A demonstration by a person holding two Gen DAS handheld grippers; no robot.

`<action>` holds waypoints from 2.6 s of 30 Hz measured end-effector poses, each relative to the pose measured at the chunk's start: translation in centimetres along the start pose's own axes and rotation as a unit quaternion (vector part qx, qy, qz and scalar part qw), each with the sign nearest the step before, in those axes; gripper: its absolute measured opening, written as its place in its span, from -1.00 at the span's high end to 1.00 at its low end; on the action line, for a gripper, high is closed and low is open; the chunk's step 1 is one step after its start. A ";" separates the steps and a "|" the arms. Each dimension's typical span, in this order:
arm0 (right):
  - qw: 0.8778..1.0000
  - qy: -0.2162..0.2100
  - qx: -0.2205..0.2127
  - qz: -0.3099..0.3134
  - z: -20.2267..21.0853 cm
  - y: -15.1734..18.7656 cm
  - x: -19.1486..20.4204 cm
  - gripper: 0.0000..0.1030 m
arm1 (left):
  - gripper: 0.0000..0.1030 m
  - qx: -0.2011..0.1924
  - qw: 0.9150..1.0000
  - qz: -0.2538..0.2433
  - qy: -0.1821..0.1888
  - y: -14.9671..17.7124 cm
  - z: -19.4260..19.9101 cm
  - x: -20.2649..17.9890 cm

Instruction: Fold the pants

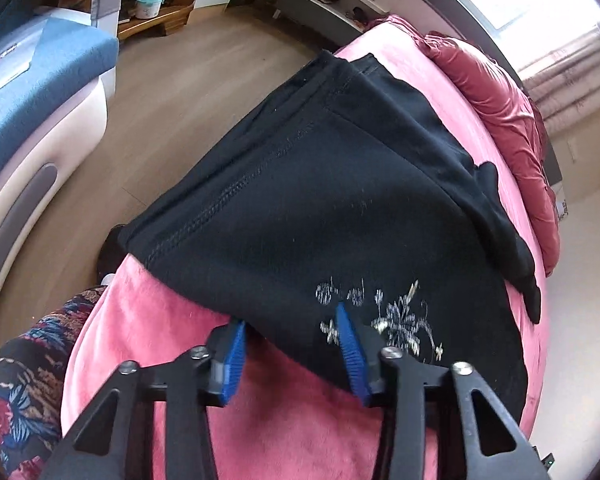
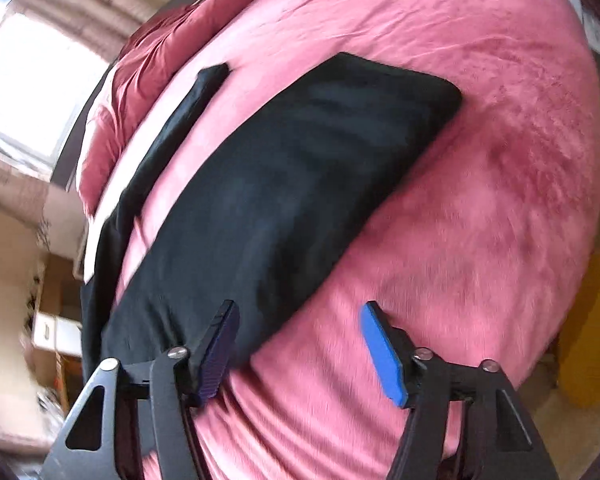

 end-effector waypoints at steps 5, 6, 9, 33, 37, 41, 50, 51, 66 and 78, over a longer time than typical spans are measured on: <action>1.000 0.017 -0.011 -0.018 -3.2 -3.3 -0.9 0.13 | 0.61 -0.011 1.000 0.010 0.010 -0.9 0.1 0.3; 1.000 0.020 -0.012 -0.018 -3.5 -3.6 -0.8 0.20 | 0.62 -0.014 1.000 0.009 0.013 -0.9 0.3 0.3; 0.999 0.047 -0.019 0.013 -4.2 -4.3 -0.8 0.48 | 0.79 -0.018 1.000 -0.009 0.018 -1.4 0.4 -0.2; 0.987 0.088 -0.061 0.116 1.1 -8.5 -1.3 0.79 | 0.88 -0.035 0.996 -0.038 0.071 0.1 8.3 -2.8; 0.986 0.110 -0.050 0.112 1.4 -7.8 -3.8 0.79 | 0.88 -0.011 0.997 -0.053 0.051 1.9 8.0 -2.2; 0.985 0.132 -0.038 0.105 0.9 -6.9 -6.0 0.79 | 0.87 0.012 0.996 -0.080 0.021 3.3 7.1 -1.8; 0.977 0.165 -0.044 0.131 1.9 -7.3 -6.3 0.26 | 0.51 0.047 0.996 -0.077 -0.007 3.0 7.2 -0.4; 0.974 0.170 -0.053 0.142 2.4 -7.5 -6.0 0.24 | 0.51 0.040 0.996 -0.084 -0.012 2.6 7.8 -0.2; 0.944 -0.076 0.086 0.309 0.2 9.0 13.0 -0.01 | 0.42 -0.040 0.994 -0.099 -0.003 -8.1 5.6 -3.0; 0.902 -0.128 0.172 0.375 -1.9 19.3 17.6 -0.05 | 0.30 0.012 0.998 -0.055 0.005 -15.2 -5.2 -6.6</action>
Point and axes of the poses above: each gripper's, at about its wrist camera, not at the fingertips, and z roughly against the way its jaws point, x to its left, y to its underside, the point moved 10 cm from there along -z, roughly the way its jaws point, and after that the axes turned 14 degrees about -x, right-handed, at the moved point
